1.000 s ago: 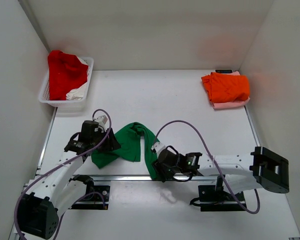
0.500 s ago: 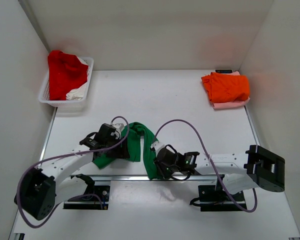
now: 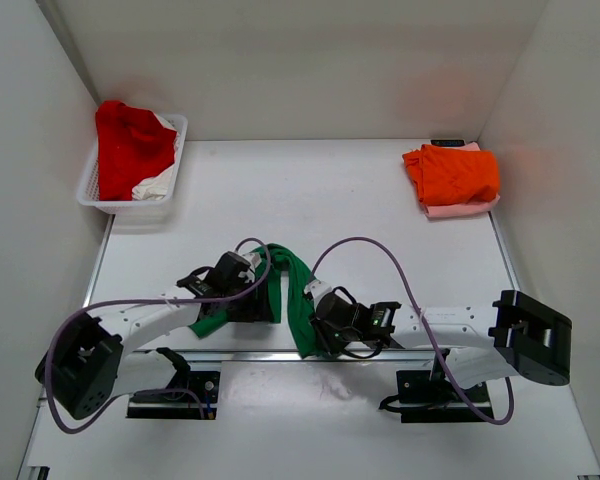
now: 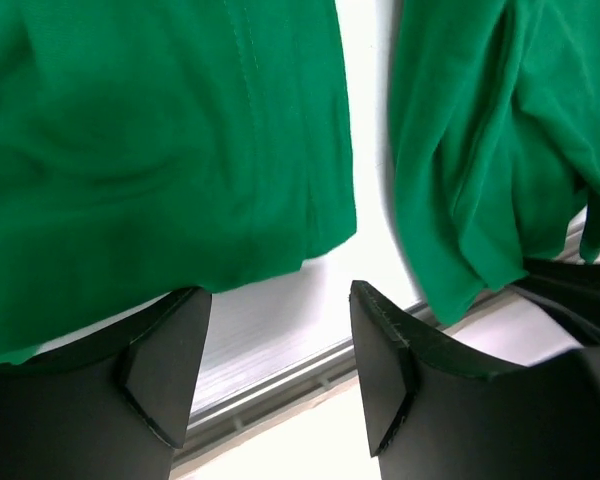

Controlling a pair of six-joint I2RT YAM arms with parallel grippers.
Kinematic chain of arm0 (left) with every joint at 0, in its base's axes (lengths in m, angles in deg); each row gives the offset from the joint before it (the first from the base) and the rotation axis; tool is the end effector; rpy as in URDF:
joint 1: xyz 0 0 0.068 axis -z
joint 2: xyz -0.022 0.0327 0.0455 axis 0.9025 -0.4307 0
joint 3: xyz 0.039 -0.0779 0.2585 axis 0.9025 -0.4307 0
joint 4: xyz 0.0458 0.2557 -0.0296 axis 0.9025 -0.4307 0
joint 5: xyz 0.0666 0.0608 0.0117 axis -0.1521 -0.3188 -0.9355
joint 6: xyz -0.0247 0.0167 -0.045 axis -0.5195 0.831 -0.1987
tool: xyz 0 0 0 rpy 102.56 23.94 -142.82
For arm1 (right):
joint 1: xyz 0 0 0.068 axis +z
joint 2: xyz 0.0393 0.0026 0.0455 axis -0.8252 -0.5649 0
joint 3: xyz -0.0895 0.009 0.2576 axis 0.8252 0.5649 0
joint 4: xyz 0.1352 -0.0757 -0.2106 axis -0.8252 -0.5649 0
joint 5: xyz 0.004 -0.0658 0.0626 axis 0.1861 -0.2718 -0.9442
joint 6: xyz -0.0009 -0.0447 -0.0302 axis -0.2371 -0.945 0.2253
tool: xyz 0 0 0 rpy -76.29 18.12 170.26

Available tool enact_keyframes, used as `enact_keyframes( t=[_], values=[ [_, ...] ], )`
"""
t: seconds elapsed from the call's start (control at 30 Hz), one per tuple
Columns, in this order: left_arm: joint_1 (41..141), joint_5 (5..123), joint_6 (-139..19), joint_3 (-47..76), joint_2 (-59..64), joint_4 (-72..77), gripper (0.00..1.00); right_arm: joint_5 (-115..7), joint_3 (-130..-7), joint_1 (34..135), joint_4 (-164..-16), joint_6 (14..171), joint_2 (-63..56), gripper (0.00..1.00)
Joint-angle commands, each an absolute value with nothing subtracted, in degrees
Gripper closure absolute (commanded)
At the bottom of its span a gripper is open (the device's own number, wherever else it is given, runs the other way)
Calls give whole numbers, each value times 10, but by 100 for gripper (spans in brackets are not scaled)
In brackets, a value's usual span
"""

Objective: Fold and stack the t-shirts
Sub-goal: Flatten out the tshirt

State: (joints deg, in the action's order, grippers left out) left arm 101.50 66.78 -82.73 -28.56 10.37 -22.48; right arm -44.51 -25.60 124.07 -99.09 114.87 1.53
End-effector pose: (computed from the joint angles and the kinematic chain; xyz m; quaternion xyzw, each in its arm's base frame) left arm 0.1571 -0.1269 0.1561 0.0446 0.9637 -0.2194 0.1454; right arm 0.0898 0.2239 0.1581 -0.3121 0.8945 0.2279 0.2248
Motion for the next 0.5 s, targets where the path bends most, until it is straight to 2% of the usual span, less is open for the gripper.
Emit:
enact_keyframes(
  t=[0.0,0.1,0.17,0.2,0.3,0.33,0.37,0.47],
  values=[
    [1019,655,-862,-279,91,-188,33,-436,-248,1236,-975,1149,5,100],
    [1020,653,-867,-278,80,-178,38,-442,-243,1233,-978,1146,11,100],
    [1019,663,-873,-276,73,-175,49,-446,-240,1228,-972,1146,9,100],
    [1022,661,-873,-275,74,-169,50,-446,-235,1230,-972,1147,15,99],
    [1014,664,-880,-277,84,-166,71,-450,-231,1224,-964,1146,18,100],
    [1013,661,-880,-279,87,-164,88,-451,-227,1222,-964,1147,19,100],
    [1011,657,-880,-276,92,-169,98,-449,-228,1219,-962,1144,22,100],
    [998,660,-873,-261,105,-195,100,-449,-231,1214,-971,1138,24,100]
  ],
)
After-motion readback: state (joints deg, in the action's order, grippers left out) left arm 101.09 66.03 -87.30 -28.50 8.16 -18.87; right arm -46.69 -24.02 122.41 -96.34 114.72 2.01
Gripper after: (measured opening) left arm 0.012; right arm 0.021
